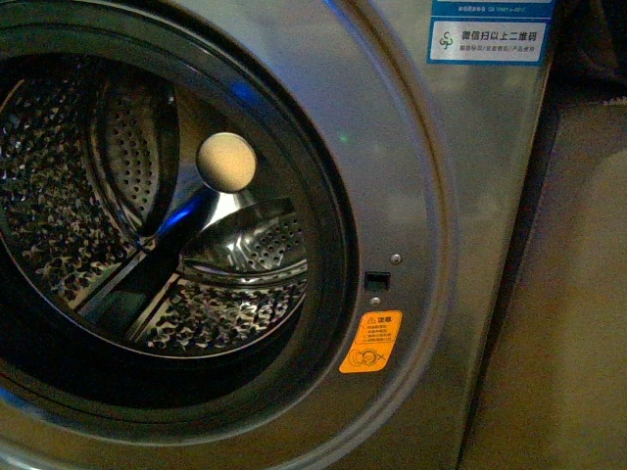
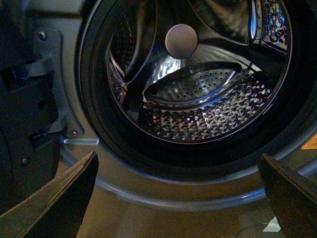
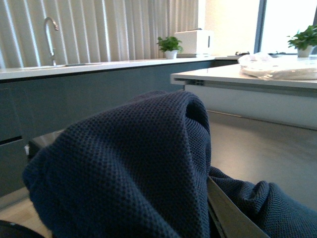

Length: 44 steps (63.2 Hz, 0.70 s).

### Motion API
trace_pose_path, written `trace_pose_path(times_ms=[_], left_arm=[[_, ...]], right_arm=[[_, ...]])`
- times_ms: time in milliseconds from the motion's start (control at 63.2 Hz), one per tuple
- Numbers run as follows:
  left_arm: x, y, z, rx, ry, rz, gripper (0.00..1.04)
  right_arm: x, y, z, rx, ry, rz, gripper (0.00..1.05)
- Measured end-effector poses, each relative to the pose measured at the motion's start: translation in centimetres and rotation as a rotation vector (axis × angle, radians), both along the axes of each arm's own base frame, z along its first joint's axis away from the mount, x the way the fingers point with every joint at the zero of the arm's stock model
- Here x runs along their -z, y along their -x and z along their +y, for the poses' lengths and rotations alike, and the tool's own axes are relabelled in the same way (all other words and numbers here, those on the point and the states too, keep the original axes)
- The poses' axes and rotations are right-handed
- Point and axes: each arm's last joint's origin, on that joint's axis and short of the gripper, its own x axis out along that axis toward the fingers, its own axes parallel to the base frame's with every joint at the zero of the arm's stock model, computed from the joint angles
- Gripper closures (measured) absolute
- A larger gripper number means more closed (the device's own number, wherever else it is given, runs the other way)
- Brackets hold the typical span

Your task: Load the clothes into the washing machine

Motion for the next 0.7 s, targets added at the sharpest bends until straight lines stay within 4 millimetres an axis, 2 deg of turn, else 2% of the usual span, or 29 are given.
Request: trace_pose_path(times_ms=[63,174,253,411,696], left_arm=[[0.0,0.0,0.0,0.0,0.0,0.0,0.07],[0.0,0.0,0.0,0.0,0.0,0.0,0.07],[0.0,0.0,0.0,0.0,0.0,0.0,0.07],[0.0,0.0,0.0,0.0,0.0,0.0,0.07],[0.0,0.0,0.0,0.0,0.0,0.0,0.07]], right_arm=[[0.1,0.9,1.8,-0.05,0.01,-0.003,0.96],[0.0,1.2,2.2,-0.116,0.026,-0.024,0.96],[0.4,0.4,3.1,-0.111,0.002,-0.063,0.96],[1.6,-1.1,3.1,-0.134,0.038,-0.012,0.96],[1.6,-1.1,3.0,-0.133,0.038,-0.012,0.96]])
